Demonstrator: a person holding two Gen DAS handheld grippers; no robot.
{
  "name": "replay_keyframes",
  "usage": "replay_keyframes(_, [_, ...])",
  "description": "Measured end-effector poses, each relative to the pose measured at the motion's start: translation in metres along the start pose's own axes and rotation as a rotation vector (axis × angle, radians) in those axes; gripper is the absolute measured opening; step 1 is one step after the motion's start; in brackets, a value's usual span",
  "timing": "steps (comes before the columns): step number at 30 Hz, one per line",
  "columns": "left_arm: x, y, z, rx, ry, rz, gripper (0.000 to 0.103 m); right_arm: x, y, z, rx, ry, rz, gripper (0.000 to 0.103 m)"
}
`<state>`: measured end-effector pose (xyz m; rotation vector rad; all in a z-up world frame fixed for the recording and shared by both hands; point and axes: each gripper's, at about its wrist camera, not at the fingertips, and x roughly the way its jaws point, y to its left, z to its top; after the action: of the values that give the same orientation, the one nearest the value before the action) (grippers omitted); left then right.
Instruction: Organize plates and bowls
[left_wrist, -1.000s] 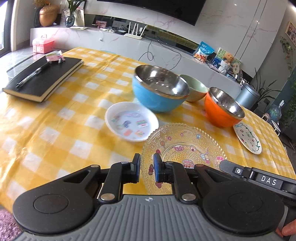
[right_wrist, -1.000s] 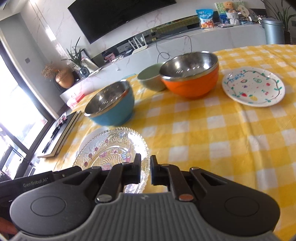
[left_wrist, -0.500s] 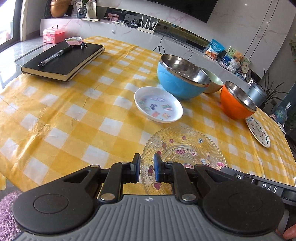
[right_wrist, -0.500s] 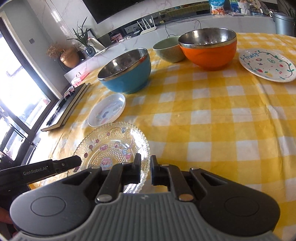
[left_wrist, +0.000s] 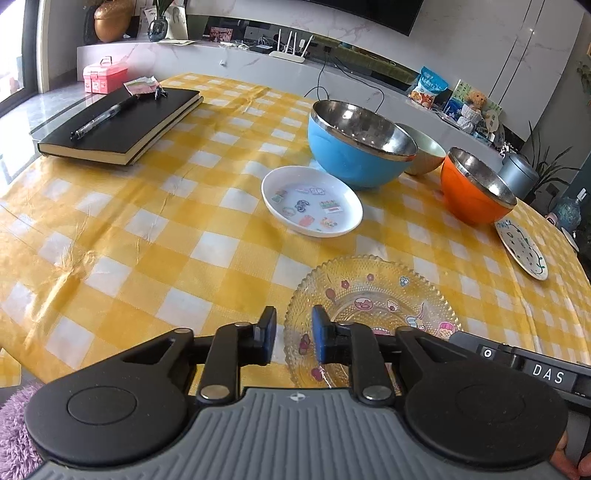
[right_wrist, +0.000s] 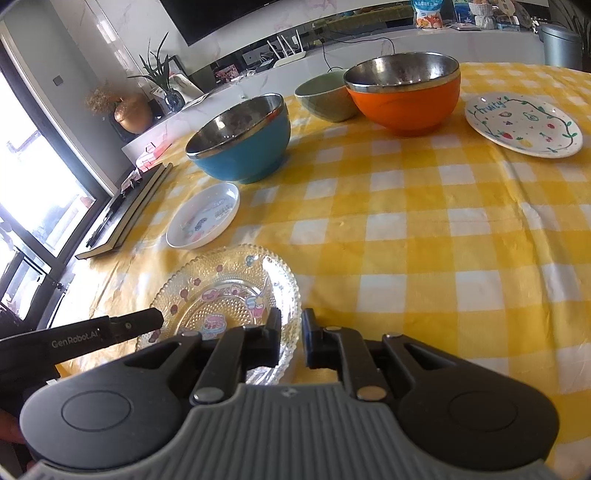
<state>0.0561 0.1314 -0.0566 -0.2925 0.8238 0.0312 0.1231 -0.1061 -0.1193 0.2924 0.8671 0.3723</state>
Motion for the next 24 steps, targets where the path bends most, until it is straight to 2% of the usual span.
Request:
replay_keyframes(2, [-0.005, -0.003, 0.002, 0.011, -0.026, 0.012, 0.039, -0.004, -0.001, 0.002, -0.011, -0.017, -0.011, 0.013])
replay_keyframes(5, [-0.011, -0.011, 0.006, 0.021, -0.052, 0.013, 0.045, -0.013, -0.006, 0.006, -0.016, -0.049, -0.022, 0.028])
replay_keyframes(14, [-0.013, -0.065, 0.014, 0.098, -0.068, -0.071, 0.053, -0.044, -0.04, 0.013, 0.018, -0.146, -0.081, 0.032])
replay_keyframes(19, [-0.005, -0.102, 0.017, 0.156, -0.064, -0.127, 0.054, -0.06, -0.067, 0.02, 0.062, -0.209, -0.159, 0.035])
replay_keyframes(24, [0.007, -0.138, 0.023, 0.169, -0.071, -0.195, 0.054, -0.073, -0.096, 0.029, 0.105, -0.264, -0.238, 0.038])
